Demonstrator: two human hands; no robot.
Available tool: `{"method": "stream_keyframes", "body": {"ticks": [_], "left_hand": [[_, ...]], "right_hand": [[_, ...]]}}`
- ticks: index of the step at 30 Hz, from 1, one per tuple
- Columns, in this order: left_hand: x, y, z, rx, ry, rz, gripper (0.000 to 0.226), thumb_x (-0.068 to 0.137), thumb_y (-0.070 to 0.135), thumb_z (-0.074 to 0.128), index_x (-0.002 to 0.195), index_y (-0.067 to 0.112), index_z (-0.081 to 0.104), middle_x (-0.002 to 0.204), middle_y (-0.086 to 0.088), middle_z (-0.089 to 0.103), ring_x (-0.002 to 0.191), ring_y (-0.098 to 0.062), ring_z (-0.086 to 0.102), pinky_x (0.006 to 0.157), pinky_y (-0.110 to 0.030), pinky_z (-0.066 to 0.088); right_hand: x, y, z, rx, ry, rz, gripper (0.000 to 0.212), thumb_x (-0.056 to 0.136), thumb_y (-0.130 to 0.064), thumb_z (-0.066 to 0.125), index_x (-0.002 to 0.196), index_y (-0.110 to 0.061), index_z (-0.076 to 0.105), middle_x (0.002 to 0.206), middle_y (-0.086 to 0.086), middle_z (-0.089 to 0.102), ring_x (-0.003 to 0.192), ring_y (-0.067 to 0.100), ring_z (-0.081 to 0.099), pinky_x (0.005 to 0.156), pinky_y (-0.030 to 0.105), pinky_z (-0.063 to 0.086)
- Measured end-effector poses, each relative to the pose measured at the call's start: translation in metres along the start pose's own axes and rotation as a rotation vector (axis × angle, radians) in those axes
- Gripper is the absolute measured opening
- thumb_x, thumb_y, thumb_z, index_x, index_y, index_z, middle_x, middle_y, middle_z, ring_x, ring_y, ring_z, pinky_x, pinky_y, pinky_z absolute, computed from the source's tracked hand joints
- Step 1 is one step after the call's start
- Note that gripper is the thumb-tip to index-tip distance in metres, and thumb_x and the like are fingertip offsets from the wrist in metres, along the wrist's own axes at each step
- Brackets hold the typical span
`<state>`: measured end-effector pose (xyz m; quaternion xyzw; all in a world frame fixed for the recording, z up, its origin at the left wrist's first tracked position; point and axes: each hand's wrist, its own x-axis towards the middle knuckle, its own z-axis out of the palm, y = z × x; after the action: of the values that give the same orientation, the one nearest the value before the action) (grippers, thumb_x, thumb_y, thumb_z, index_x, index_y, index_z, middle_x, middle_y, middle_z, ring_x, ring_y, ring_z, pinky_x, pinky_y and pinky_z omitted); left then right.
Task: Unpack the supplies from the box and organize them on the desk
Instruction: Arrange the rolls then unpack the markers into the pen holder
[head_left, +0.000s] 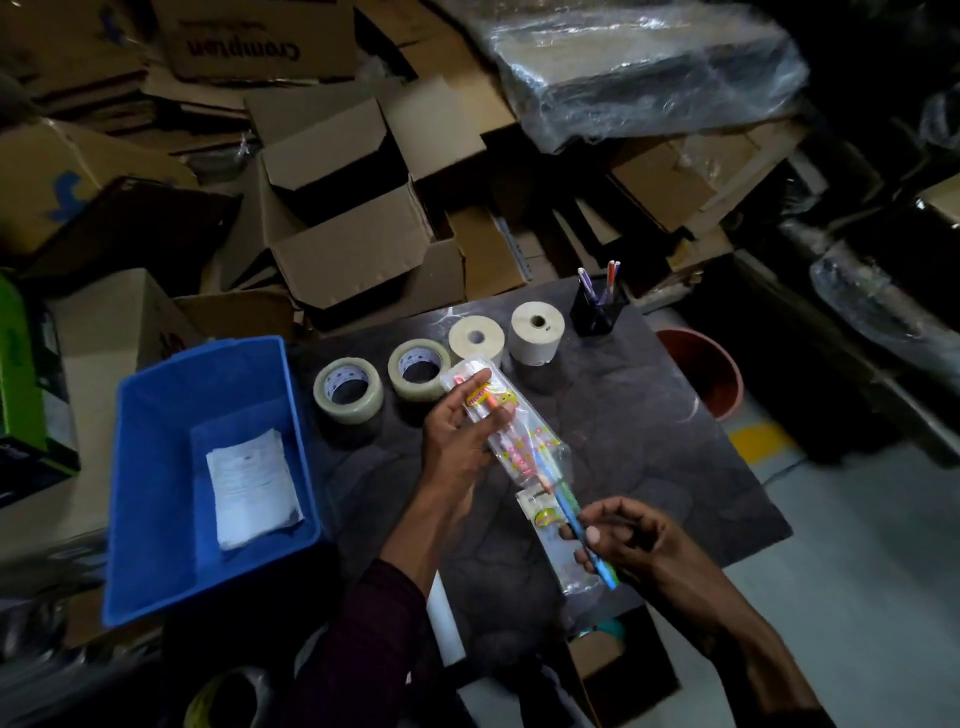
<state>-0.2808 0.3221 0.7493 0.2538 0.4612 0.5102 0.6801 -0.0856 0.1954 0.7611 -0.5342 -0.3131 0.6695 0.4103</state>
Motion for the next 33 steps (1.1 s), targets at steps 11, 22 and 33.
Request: {"method": "stream_keyframes", "body": {"ticks": [11, 22, 33], "left_hand": [[0.033, 0.004, -0.017, -0.011, 0.091, 0.051, 0.057, 0.074, -0.003, 0.073, 0.127, 0.015, 0.062, 0.108, -0.003, 0.075, 0.088, -0.016, 0.070, 0.073, -0.037, 0.060], [0.058, -0.016, -0.004, 0.100, 0.226, 0.037, 0.079, 0.039, 0.034, 0.096, 0.114, 0.026, 0.072, 0.111, -0.004, 0.074, 0.089, -0.016, 0.071, 0.069, -0.038, 0.060], [0.099, -0.025, 0.033, 0.034, 0.243, 0.032, 0.064, 0.057, 0.011, 0.080, 0.119, 0.019, 0.068, 0.113, 0.000, 0.073, 0.093, -0.013, 0.071, 0.072, -0.034, 0.060]], "right_hand": [[0.058, -0.052, -0.074, -0.076, 0.382, -0.334, 0.054, 0.066, -0.042, 0.090, 0.094, -0.008, 0.058, 0.099, 0.015, 0.071, 0.103, 0.025, 0.072, 0.082, 0.030, 0.059], [0.307, -0.133, -0.140, -0.154, 0.568, -0.479, 0.024, 0.098, -0.007, 0.058, 0.121, -0.002, 0.065, 0.114, 0.011, 0.071, 0.094, 0.001, 0.067, 0.080, 0.013, 0.052], [0.408, -0.090, -0.177, -0.365, 0.641, -0.411, 0.036, 0.082, -0.034, 0.068, 0.104, -0.007, 0.074, 0.120, 0.011, 0.069, 0.114, 0.020, 0.063, 0.096, 0.022, 0.052]]}}
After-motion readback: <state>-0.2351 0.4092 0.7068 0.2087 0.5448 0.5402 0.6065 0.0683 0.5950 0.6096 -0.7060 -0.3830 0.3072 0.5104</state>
